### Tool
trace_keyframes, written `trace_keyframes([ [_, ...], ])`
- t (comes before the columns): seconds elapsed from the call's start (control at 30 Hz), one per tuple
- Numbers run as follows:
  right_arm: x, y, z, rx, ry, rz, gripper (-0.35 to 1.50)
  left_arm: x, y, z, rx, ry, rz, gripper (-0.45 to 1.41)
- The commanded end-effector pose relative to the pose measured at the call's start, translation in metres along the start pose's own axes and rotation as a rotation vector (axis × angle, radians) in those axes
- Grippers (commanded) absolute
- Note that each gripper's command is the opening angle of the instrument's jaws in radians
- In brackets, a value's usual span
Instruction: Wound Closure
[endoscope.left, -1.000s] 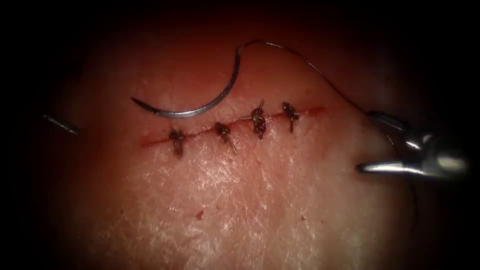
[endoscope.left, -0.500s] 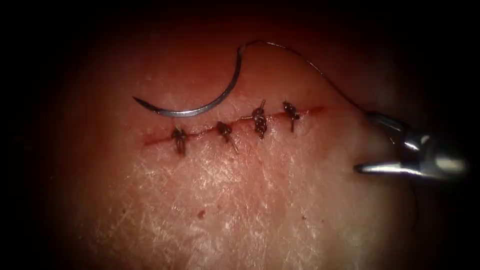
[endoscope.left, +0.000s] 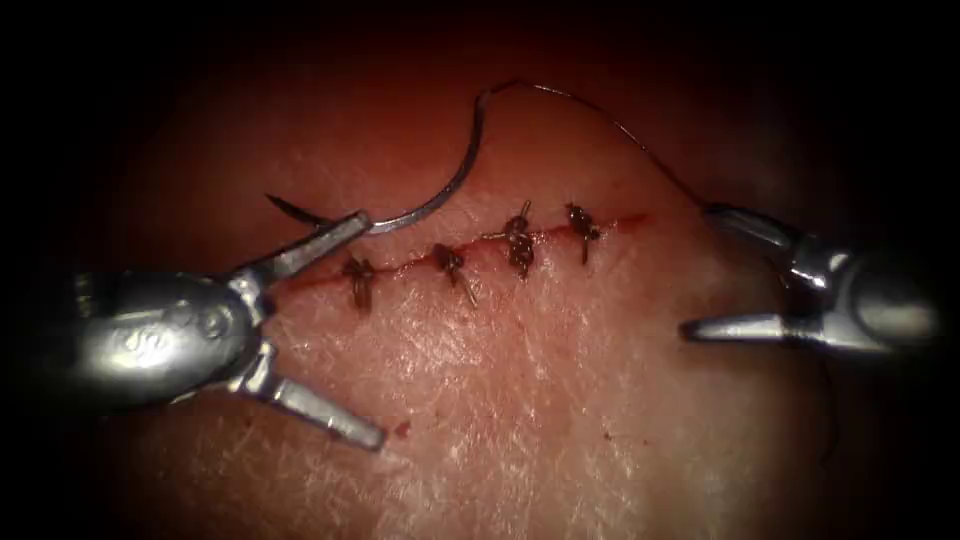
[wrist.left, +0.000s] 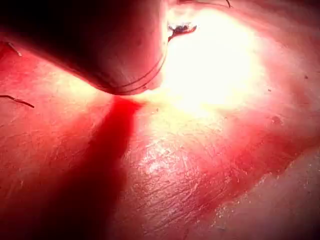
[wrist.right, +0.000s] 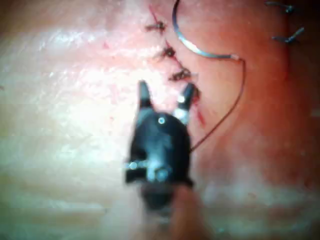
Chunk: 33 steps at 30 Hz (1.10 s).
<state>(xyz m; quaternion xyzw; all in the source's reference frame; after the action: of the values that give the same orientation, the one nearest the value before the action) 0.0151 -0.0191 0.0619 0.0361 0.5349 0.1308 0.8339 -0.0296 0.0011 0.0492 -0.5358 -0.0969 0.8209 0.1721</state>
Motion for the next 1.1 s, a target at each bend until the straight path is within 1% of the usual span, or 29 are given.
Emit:
trace_keyframes([
  [0.03,-0.0001,0.0,0.0008,0.004,0.018,-0.006,1.25,-0.0007,0.0001,0.0013,-0.009,0.013,0.009,0.96],
  [0.1,-0.0001,0.0001,0.0007,0.006,0.028,-0.018,1.23,-0.001,-0.0002,0.0018,-0.027,0.031,0.013,0.91],
  [0.23,-0.0003,-0.0003,0.0006,0.031,0.043,-0.041,1.21,-0.0018,-0.002,0.0017,-0.066,0.062,0.019,0.67],
  [0.27,-0.0003,-0.0005,0.0007,0.043,0.048,-0.043,1.21,-0.002,-0.0025,0.0016,-0.074,0.065,0.016,0.66],
  [0.3,-0.0003,-0.0006,0.0008,0.048,0.052,-0.044,1.21,-0.0022,-0.0029,0.0015,-0.085,0.069,0.014,0.66],
  [0.47,-0.0003,-0.0015,0.001,0.069,0.063,-0.054,1.23,-0.0037,-0.0047,0.0004,-0.087,0.067,0.01,0.67],
  [0.67,-0.0002,-0.0018,0.0012,0.064,0.068,-0.067,1.23,-0.0048,-0.006,-0.001,-0.083,0.062,0.017,0.69],
  [0.83,-0.0004,-0.0019,0.0019,0.051,0.079,-0.069,1.23,-0.0053,-0.0058,-0.0008,-0.081,0.061,0.021,0.71],
  [1.1,-0.0005,-0.0019,0.0019,0.046,0.076,-0.07,1.23,-0.0055,-0.0055,-0.0006,-0.079,0.061,0.024,0.72],
])
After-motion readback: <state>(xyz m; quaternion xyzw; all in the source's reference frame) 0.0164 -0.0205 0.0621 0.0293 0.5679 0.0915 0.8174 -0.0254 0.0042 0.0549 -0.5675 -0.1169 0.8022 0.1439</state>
